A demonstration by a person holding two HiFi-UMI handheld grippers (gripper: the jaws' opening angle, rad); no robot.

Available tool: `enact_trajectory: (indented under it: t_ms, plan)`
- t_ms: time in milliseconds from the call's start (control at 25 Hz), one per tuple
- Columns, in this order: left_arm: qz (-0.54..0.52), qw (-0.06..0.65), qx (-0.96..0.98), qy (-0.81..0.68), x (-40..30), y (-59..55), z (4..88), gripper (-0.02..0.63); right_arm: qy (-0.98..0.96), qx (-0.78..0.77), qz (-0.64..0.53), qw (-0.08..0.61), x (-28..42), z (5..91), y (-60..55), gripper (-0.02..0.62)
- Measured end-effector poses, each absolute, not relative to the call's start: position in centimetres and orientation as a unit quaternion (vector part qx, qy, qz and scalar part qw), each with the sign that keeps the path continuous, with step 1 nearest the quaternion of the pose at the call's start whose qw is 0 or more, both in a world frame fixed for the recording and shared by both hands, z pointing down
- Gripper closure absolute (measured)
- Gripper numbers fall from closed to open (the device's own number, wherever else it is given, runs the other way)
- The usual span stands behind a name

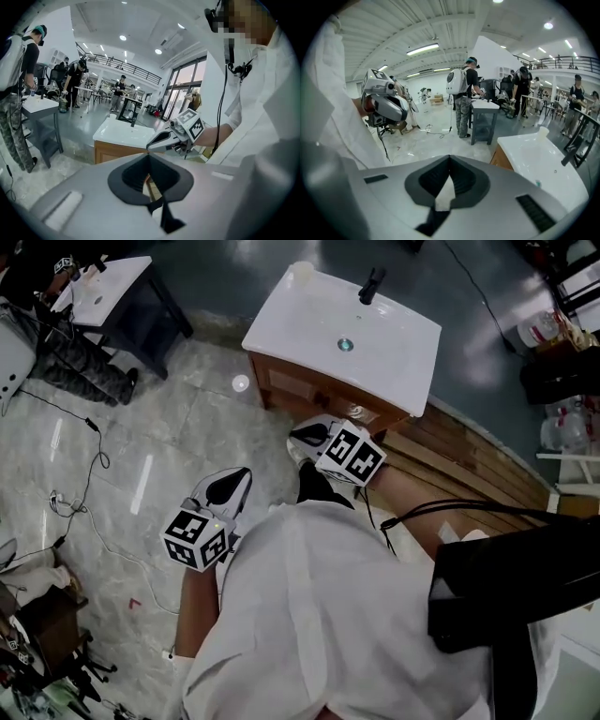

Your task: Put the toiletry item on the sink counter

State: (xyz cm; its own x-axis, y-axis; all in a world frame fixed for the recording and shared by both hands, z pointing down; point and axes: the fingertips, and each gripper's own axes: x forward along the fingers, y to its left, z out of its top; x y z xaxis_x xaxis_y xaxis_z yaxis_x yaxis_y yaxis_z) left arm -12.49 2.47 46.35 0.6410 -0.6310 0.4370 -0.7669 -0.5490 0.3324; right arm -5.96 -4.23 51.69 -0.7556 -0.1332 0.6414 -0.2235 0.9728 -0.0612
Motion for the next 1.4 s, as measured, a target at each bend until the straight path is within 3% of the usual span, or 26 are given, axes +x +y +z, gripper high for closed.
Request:
enact_trajectory:
  t_ms: [1400]
  plan:
    - [0.151, 0.240, 0.871, -0.402, -11.9, 4.0, 46.5, 0.600, -0.946, 0.043, 0.046, 0.317, -8.6, 50.8, 1.6, 0.591]
